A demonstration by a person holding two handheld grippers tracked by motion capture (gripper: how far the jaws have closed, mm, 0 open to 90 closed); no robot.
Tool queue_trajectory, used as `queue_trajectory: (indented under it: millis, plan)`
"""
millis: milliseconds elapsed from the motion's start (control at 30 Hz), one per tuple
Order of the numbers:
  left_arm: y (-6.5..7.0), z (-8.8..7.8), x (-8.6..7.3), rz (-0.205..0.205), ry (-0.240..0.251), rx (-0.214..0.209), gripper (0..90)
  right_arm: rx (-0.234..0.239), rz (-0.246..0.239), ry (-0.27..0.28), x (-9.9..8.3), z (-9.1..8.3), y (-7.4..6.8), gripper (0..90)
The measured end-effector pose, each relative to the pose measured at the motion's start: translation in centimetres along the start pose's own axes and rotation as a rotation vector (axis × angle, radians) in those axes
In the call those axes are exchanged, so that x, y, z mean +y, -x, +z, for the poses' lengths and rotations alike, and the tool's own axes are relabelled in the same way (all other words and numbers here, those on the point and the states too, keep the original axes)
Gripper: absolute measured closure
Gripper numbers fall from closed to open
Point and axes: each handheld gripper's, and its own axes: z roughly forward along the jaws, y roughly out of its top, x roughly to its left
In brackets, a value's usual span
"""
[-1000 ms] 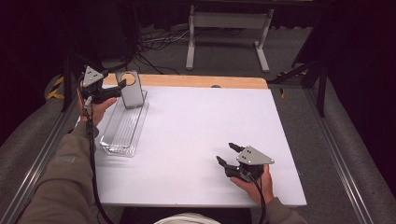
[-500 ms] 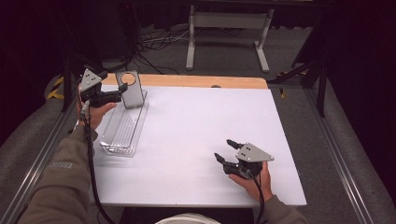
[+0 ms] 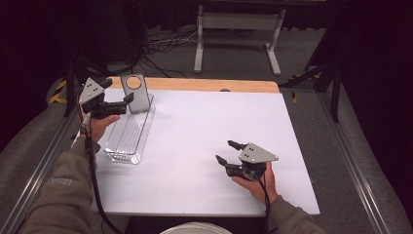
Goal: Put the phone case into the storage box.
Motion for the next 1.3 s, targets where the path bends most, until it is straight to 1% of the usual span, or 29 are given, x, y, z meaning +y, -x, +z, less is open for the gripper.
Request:
queue_trajectory:
  millis: [33,67,167,200,233,300,333,367,467,500,533,567,633,700,767,800,833,867,900,933,967,1033,1067,1167,1267,1300]
  plan:
    - [0.3,-0.2,0.1,0.008,0.0,-0.006,7.5,0.004,-0.001,0.003,0.1,0.0,0.0,36.5]
    - [1.0,-0.6,0.2,0.022,0.009,-0.008,7.5,0.007,-0.001,0.007,0.1,0.0,0.0,36.5]
    - [1.8,-1.4,0.4,0.044,0.016,-0.022,7.5,0.009,0.005,0.011,0.1,0.0,0.2,36.4]
    - [1.8,-1.4,0.4,0.044,0.016,-0.022,7.5,0.009,0.011,0.012,0.1,-0.1,0.2,36.3]
    - [2.2,-1.7,0.4,0.052,0.019,-0.027,7.5,0.009,0.009,0.01,0.0,-0.1,0.2,36.3]
    - [2.4,-1.9,0.4,0.051,0.023,-0.032,7.5,0.008,0.006,0.008,0.1,-0.1,0.2,36.3]
    - [2.7,-2.2,0.3,0.047,0.024,-0.037,7.5,0.004,-0.001,0.013,0.2,-0.3,0.1,36.3]
    - [2.7,-2.2,0.3,0.047,0.024,-0.037,7.5,0.002,-0.002,0.018,0.3,-0.4,0.0,36.3]
    - [3.2,-2.9,0.1,0.047,0.045,-0.037,7.8,-0.002,-0.003,0.028,0.5,-0.6,-0.1,36.3]
    - [3.2,-2.9,0.1,0.047,0.045,-0.037,8.0,-0.004,-0.004,0.027,0.6,-0.7,-0.1,36.2]
    - [3.6,-3.3,0.0,0.045,0.055,-0.041,8.1,-0.008,-0.01,0.027,0.6,-0.8,-0.2,36.2]
    - [3.8,-3.5,0.0,0.058,0.056,-0.036,8.1,-0.009,-0.011,0.03,0.7,-0.8,-0.2,36.2]
    - [4.0,-3.6,0.0,0.056,0.066,-0.033,8.4,-0.008,-0.01,0.034,0.8,-0.9,-0.3,36.2]
    - [4.2,-3.8,0.1,0.057,0.063,-0.04,8.6,-0.012,-0.014,0.036,0.9,-1.1,-0.3,36.2]
    - [4.4,-4.0,0.2,0.062,0.073,-0.048,8.6,-0.013,-0.017,0.04,0.9,-1.2,-0.5,36.2]
    - [4.6,-4.1,0.2,0.057,0.077,-0.051,8.5,-0.015,-0.02,0.042,1.0,-1.3,-0.6,36.2]
    - [4.7,-4.2,0.2,0.064,0.075,-0.053,8.5,-0.016,-0.025,0.042,1.1,-1.6,-0.6,36.2]
    - [4.8,-4.3,0.2,0.063,0.081,-0.056,8.5,-0.019,-0.023,0.047,1.1,-1.7,-0.6,36.2]
    - [4.9,-4.4,0.2,0.053,0.084,-0.06,8.5,-0.019,-0.023,0.047,1.1,-1.7,-0.6,36.2]
    - [5.0,-4.5,0.2,0.063,0.079,-0.066,8.5,-0.019,-0.023,0.048,1.1,-1.8,-0.6,36.2]
    - [5.2,-4.5,0.2,0.059,0.084,-0.066,8.4,-0.02,-0.015,0.053,1.1,-1.9,-0.5,36.1]
    - [5.4,-4.7,0.2,0.059,0.078,-0.079,8.3,-0.024,-0.012,0.053,1.1,-2.0,-0.4,36.1]
    - [5.5,-4.8,0.2,0.065,0.08,-0.079,8.2,-0.027,-0.009,0.053,1.0,-2.1,-0.3,36.0]
    - [5.8,-5.1,0.3,0.06,0.09,-0.091,8.2,-0.032,0.001,0.054,0.9,-2.3,-0.2,36.0]
    - [6.2,-5.5,0.5,0.061,0.103,-0.103,8.0,-0.036,0.002,0.055,0.9,-2.5,-0.1,36.0]
    - [6.3,-5.6,0.5,0.063,0.1,-0.105,8.0,-0.037,0.0,0.056,0.9,-2.6,-0.1,36.0]
